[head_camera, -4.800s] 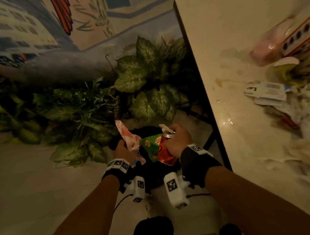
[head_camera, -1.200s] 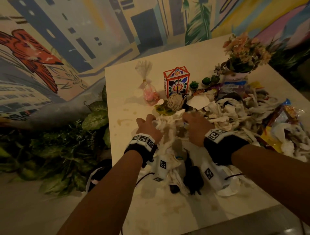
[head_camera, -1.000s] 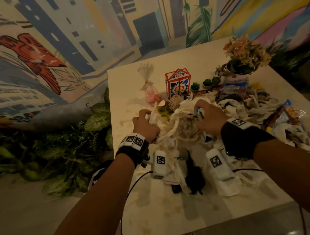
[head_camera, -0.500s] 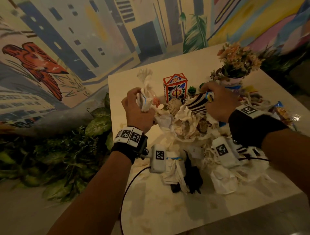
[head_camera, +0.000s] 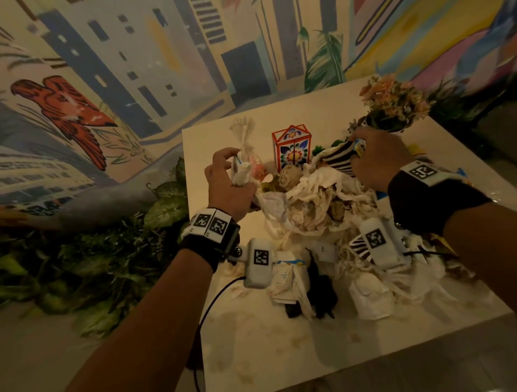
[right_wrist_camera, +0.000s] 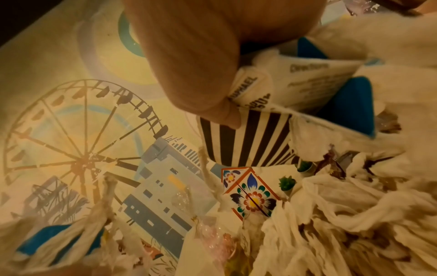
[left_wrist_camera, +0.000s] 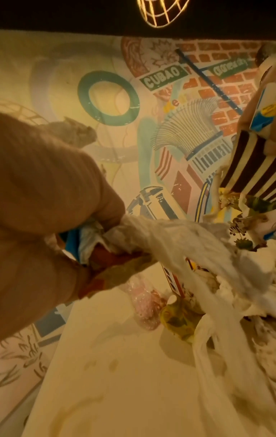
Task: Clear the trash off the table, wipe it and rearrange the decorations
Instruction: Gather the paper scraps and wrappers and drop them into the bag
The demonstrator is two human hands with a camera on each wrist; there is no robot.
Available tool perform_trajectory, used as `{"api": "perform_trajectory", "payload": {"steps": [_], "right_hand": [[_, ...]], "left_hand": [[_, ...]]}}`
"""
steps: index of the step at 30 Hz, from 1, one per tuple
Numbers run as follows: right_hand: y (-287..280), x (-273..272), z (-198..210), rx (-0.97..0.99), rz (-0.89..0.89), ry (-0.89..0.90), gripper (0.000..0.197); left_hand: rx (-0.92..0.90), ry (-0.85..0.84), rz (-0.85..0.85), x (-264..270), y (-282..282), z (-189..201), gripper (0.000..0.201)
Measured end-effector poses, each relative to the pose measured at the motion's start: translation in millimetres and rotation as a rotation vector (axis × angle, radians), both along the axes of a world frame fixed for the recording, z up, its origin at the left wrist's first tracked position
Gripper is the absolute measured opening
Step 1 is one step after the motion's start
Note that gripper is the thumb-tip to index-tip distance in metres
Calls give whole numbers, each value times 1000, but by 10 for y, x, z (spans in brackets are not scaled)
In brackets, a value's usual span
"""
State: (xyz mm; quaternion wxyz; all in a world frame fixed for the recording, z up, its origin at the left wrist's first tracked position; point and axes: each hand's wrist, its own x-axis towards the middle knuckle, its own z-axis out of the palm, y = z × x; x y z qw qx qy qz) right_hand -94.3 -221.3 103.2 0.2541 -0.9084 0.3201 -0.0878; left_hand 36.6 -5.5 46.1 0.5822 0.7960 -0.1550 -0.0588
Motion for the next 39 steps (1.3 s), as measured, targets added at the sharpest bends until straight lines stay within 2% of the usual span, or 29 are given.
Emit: {"api": "perform_trajectory", "payload": {"steps": [4, 11, 14, 21, 23, 25, 26, 28, 30, 33, 34, 39], "right_hand": [[39, -7, 126, -19, -25, -31, 39], [189, 27, 234, -6, -4, -100, 30], [319, 78, 251, -13, -12, -133, 29], [807, 297, 330, 59, 47, -229, 27], [1022, 379, 305, 103, 73, -233, 25], [1302, 470, 265, 148, 97, -242, 24], [1468, 522, 241, 156, 109, -250, 24], [1840, 648, 160, 187, 126, -250, 26], [2251, 801, 60, 232, 140, -236, 24], [2846, 1009, -100, 293, 129, -222, 18], [3039, 1073, -148, 314, 119, -215, 18], [3746, 1391, -688, 489, 32, -151, 20]], "left_hand": [[-136, 123, 1, 23, 37, 9, 58], [-352, 301, -7, 16, 133, 34, 55], [-387, 359, -55, 60, 254, -27, 44], [-348, 515, 34, 289, 786, -93, 23], [-365, 526, 57, 368, 1020, -139, 27], [-393, 508, 99, 450, 1312, -191, 45], [-400, 493, 97, 492, 1466, -225, 47], [-393, 475, 70, 578, 1801, -314, 40], [-379, 499, 70, 700, 2159, -422, 42], [-309, 549, 93, 920, 2672, -656, 69], [-295, 545, 93, 993, 2832, -738, 71], [-183, 460, 115, 1222, 3470, -1203, 57]]}}
